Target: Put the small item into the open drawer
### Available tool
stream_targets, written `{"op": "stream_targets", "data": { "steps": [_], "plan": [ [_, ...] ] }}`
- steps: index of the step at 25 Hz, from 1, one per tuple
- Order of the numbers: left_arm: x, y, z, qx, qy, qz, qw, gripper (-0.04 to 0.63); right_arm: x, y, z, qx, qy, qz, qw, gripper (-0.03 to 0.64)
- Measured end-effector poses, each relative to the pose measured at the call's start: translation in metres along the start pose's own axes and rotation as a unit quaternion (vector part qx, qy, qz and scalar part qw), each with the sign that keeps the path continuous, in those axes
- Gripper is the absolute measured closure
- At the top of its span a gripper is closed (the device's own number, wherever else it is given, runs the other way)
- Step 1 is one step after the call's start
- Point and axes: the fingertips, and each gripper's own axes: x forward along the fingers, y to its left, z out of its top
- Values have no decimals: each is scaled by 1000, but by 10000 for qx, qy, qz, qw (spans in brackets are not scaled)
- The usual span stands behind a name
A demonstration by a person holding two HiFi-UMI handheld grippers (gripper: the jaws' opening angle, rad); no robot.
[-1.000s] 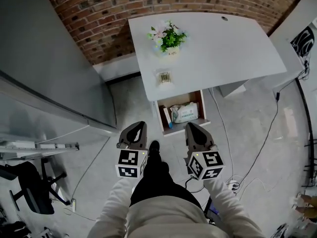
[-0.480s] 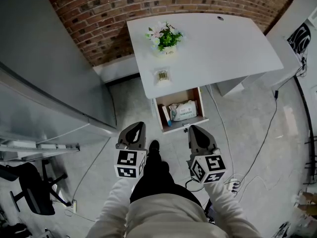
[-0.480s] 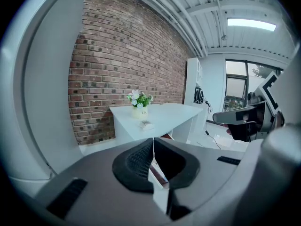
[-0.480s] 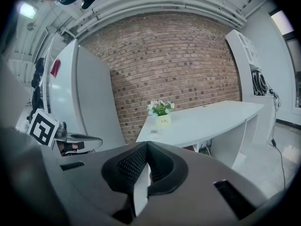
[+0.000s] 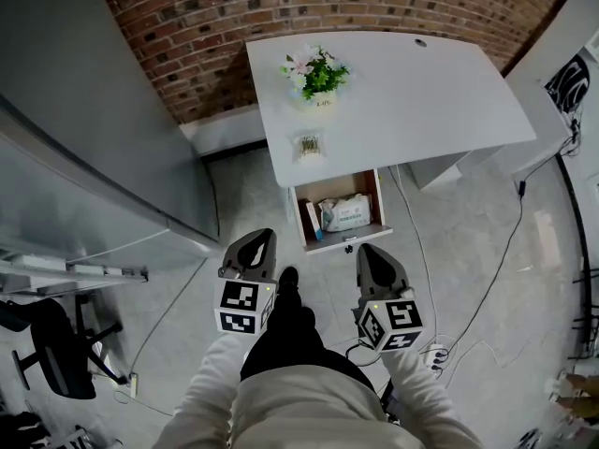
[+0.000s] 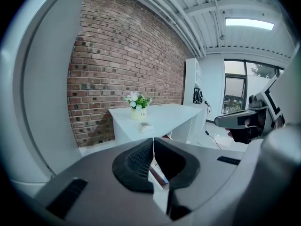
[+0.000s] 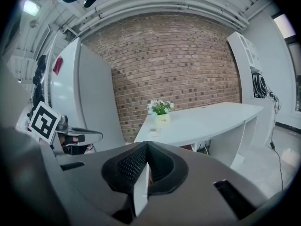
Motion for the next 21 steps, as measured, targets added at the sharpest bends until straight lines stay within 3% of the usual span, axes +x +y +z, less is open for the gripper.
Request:
{"op": "stream_targets", "data": {
  "steps": [21],
  "plan": [
    [17, 16, -10, -62, 133, 138, 9998, 574, 40, 2, -5, -166, 168, 227, 9995, 591]
  ]
}}
